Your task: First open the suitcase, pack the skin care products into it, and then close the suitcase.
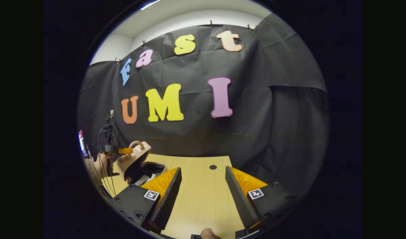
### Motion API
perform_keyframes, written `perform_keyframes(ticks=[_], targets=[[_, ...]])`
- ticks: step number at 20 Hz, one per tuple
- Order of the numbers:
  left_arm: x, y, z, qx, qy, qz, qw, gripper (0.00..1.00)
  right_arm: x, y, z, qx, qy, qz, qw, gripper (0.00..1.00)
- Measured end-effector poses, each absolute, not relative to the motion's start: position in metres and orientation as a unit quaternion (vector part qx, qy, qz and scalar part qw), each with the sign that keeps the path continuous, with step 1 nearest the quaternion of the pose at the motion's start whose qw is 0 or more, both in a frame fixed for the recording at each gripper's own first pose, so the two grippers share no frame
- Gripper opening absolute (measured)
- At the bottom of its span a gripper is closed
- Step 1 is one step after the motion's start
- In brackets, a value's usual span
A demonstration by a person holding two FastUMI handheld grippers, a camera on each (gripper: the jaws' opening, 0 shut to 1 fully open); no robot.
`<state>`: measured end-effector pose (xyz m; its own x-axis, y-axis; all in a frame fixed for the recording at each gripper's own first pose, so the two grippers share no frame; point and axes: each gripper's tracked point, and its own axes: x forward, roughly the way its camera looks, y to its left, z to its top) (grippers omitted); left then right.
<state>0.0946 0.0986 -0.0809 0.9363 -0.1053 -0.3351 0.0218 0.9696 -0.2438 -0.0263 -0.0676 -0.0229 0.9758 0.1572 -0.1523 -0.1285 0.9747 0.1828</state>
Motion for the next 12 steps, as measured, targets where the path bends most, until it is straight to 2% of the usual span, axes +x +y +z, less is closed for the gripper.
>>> perform_keyframes(ticks=[12], targets=[[0.11,0.012,-0.184,-0.056,0.271,-0.03,0.96,0.03,-0.027,-0.117,-0.074,0.072,0.128,0.059,0.987,0.78]])
